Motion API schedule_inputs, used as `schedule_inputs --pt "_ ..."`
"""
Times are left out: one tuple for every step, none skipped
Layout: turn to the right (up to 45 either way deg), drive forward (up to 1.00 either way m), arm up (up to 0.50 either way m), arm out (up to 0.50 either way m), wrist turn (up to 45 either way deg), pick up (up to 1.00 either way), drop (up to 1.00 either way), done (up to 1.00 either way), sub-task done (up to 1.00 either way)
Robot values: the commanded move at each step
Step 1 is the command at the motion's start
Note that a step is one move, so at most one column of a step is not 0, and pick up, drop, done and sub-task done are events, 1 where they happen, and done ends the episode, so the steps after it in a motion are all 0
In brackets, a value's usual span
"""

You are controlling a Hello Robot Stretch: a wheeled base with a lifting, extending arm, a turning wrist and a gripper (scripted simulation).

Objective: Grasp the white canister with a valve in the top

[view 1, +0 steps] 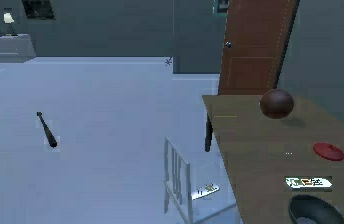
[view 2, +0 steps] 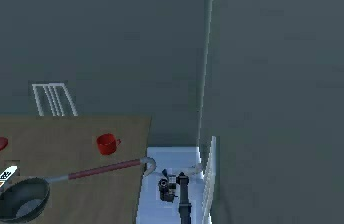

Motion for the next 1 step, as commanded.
schedule_inputs --pt "0.0 0.0 0.0 0.0 0.0 0.0 0.0 1.0 0.0"
